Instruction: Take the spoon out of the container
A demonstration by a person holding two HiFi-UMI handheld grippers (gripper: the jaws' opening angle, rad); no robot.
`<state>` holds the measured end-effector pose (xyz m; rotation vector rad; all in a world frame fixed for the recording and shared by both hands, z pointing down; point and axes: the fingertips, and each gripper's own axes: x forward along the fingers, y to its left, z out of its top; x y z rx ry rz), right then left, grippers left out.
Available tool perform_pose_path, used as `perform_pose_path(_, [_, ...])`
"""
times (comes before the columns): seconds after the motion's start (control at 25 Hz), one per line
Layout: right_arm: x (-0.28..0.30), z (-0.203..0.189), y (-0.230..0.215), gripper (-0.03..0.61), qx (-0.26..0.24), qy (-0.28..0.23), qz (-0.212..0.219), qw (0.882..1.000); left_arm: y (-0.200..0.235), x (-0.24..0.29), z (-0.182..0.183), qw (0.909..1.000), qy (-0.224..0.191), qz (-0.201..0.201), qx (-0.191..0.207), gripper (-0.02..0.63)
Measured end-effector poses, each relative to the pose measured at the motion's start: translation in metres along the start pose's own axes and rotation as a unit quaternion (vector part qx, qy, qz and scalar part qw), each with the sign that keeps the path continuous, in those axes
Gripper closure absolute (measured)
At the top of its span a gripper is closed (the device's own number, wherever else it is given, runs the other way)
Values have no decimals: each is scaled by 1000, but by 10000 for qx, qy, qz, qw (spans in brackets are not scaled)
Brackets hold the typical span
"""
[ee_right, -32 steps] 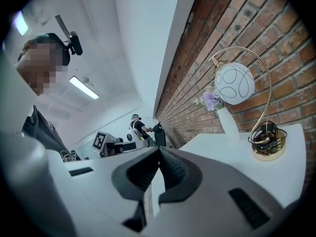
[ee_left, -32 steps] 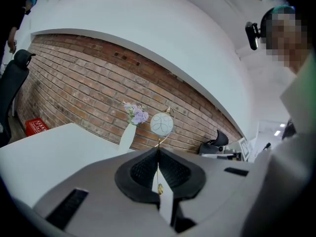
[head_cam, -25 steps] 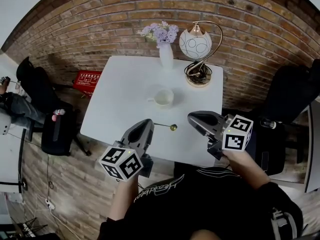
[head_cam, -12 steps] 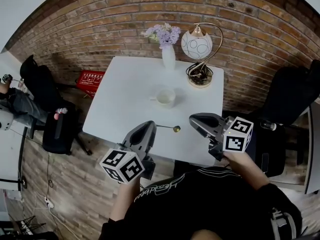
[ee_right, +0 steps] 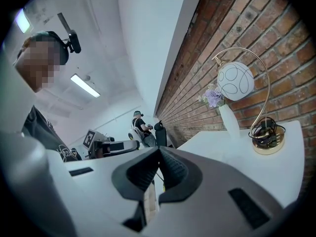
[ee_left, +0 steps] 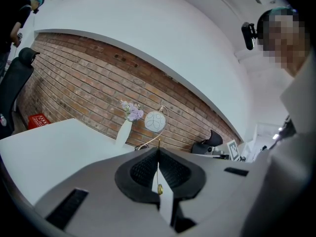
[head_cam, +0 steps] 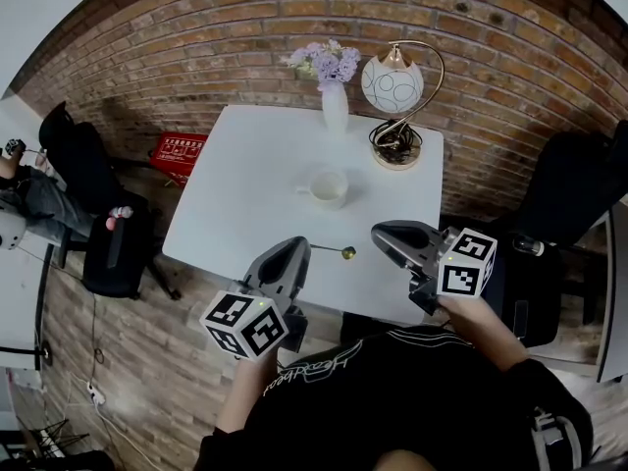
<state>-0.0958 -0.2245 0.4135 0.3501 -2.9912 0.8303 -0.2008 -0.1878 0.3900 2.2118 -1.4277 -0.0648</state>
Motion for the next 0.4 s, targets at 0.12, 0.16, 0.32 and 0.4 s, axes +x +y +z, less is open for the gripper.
perform_pose_path(0.12, [0, -1, -4, 581, 33, 19, -37, 10000, 1, 3, 0, 10000, 22, -28, -19, 606])
perform_pose_path(0.16, [1, -1, -5, 581, 42, 20, -48, 10000, 2, 3, 1, 10000, 28, -34, -34, 606])
perform_pose_path(0.32, [5, 0, -7, 581, 64, 33, -46, 10000, 7, 4, 1, 9999, 29, -27, -94, 606])
perform_pose_path(0.4, [7, -1, -8, 581, 69, 42, -31, 10000, 10, 5, 1, 9999, 21, -15, -121, 606])
